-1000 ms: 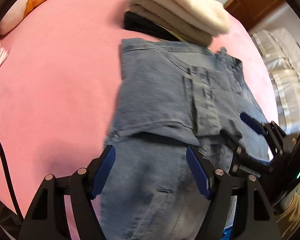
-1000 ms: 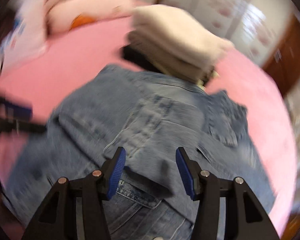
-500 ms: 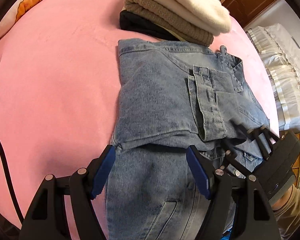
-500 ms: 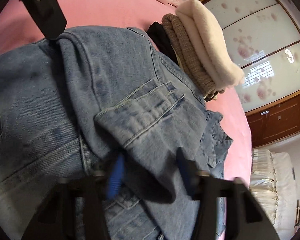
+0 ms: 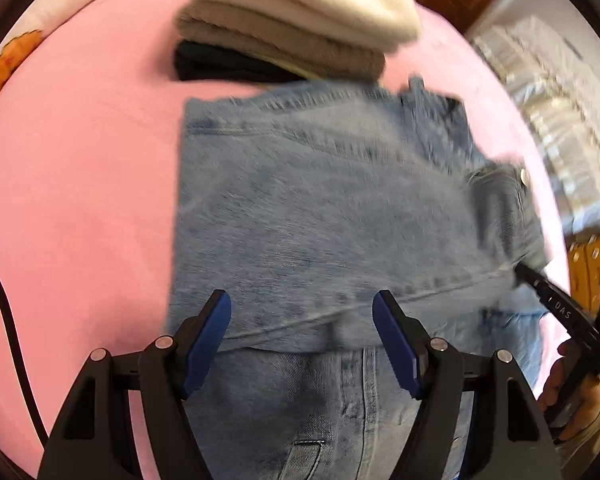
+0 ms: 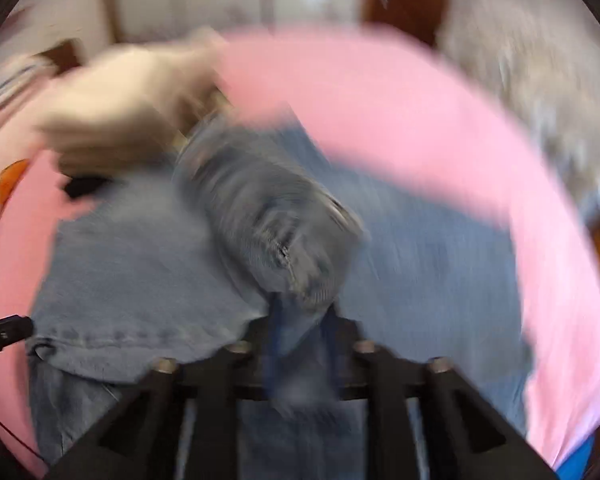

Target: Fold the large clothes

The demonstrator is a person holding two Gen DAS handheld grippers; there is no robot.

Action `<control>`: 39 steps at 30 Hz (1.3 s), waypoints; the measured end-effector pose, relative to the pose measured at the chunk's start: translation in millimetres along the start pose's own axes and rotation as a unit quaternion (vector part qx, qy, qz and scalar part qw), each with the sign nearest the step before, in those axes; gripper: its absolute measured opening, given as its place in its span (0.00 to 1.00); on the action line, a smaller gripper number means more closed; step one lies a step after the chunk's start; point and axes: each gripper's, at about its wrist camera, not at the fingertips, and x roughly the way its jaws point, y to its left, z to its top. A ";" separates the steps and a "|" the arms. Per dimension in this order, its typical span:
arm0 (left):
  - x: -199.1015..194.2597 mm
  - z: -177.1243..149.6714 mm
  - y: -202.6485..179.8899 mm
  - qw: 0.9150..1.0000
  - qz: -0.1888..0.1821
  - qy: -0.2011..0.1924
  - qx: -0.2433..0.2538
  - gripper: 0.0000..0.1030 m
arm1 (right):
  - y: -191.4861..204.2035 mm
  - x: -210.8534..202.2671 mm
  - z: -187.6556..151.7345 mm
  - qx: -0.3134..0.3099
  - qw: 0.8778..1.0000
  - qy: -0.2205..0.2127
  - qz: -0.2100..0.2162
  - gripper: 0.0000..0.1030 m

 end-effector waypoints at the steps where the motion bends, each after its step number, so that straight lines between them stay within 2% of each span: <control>1: 3.9 -1.2 -4.8 1.000 0.005 0.008 0.011 0.70 | -13.1 6.4 -8.1 0.014 1.000 0.021 0.001 0.31; 3: 2.7 -0.7 -8.6 1.000 0.007 0.008 0.023 0.70 | -25.5 2.9 -14.5 0.024 0.999 0.024 0.018 0.31; 5: -2.3 3.9 -7.7 0.999 0.015 -0.006 0.034 0.70 | -28.9 -8.5 -9.9 0.017 0.999 0.003 0.039 0.33; 7: -4.9 17.2 1.1 0.999 0.029 -0.016 0.033 0.70 | -29.0 -14.1 2.6 0.003 0.998 -0.018 0.052 0.50; 9: -3.6 31.3 11.5 0.999 0.031 -0.021 0.022 0.70 | -25.2 -12.8 20.2 -0.014 0.998 -0.034 0.055 0.56; 12: 6.3 56.9 31.8 0.999 0.026 -0.026 0.000 0.70 | -20.5 7.4 49.9 -0.036 0.996 -0.045 0.073 0.57; 17: 38.6 92.9 60.5 1.000 -0.010 0.004 -0.028 0.70 | -33.3 59.5 87.0 -0.029 0.995 -0.019 0.096 0.57; 21: 62.1 103.9 73.5 0.999 0.008 0.025 -0.033 0.70 | -32.4 81.8 96.5 -0.034 0.992 -0.013 0.119 0.57; 25: 77.5 106.6 79.3 0.999 0.006 0.034 -0.038 0.70 | -16.3 87.4 93.6 -0.077 0.988 -0.016 0.131 0.55; 26: 77.0 107.1 77.5 0.999 0.003 0.025 -0.033 0.64 | -10.9 87.0 92.0 -0.094 0.986 -0.018 0.133 0.47; 27: 76.5 107.5 75.0 0.999 0.000 0.019 -0.027 0.47 | -4.5 83.4 88.6 -0.114 0.984 -0.019 0.135 0.32; 28: 76.7 108.0 71.4 1.000 0.008 0.016 -0.020 0.38 | 1.1 78.2 85.6 -0.131 0.984 -0.029 0.119 0.30; 29: 75.1 107.6 68.3 1.000 0.024 0.010 -0.012 0.20 | 5.4 72.6 83.0 -0.144 0.983 -0.038 0.109 0.29; 30: 72.0 106.6 63.8 0.999 0.042 0.002 0.000 0.10 | 7.0 67.5 81.6 -0.147 0.983 -0.047 0.102 0.27; 35: 52.7 97.3 48.4 0.994 0.086 -0.060 0.028 0.06 | 10.6 45.7 92.4 -0.128 0.982 -0.108 0.092 0.26; 37: 54.7 93.8 47.3 0.992 0.099 -0.073 0.024 0.06 | 18.6 65.6 93.9 -0.138 0.984 -0.093 0.068 0.27; 39: 66.0 92.2 52.6 0.992 0.102 -0.069 0.001 0.07 | 23.6 89.7 91.0 -0.144 0.986 -0.068 0.047 0.28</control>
